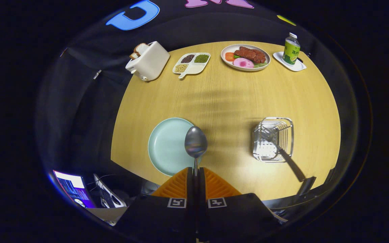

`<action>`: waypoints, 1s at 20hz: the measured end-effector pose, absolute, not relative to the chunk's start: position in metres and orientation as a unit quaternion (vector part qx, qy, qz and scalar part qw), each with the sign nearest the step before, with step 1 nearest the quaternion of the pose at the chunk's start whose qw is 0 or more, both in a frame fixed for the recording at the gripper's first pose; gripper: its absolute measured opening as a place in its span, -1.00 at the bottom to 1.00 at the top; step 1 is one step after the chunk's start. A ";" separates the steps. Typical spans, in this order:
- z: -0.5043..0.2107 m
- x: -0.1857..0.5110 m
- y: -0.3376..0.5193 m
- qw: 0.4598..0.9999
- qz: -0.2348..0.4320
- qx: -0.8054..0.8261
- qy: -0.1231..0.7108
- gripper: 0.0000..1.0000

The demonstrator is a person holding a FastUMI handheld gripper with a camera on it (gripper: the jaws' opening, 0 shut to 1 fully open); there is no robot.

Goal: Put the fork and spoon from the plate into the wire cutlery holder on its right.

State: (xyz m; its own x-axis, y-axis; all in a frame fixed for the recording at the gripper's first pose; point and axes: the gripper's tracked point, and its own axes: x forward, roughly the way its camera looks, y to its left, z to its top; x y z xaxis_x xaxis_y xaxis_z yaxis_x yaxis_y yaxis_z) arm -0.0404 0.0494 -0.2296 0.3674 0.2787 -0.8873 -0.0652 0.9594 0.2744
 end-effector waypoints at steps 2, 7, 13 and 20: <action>-0.225 -0.040 0.021 0.813 0.102 0.089 0.566 -0.84; -0.222 -0.040 -0.038 0.788 0.089 0.078 0.605 -0.84; -0.242 -0.032 -0.077 0.756 0.076 0.063 0.647 -0.84; -0.265 -0.016 -0.074 0.736 0.076 0.044 0.672 -0.84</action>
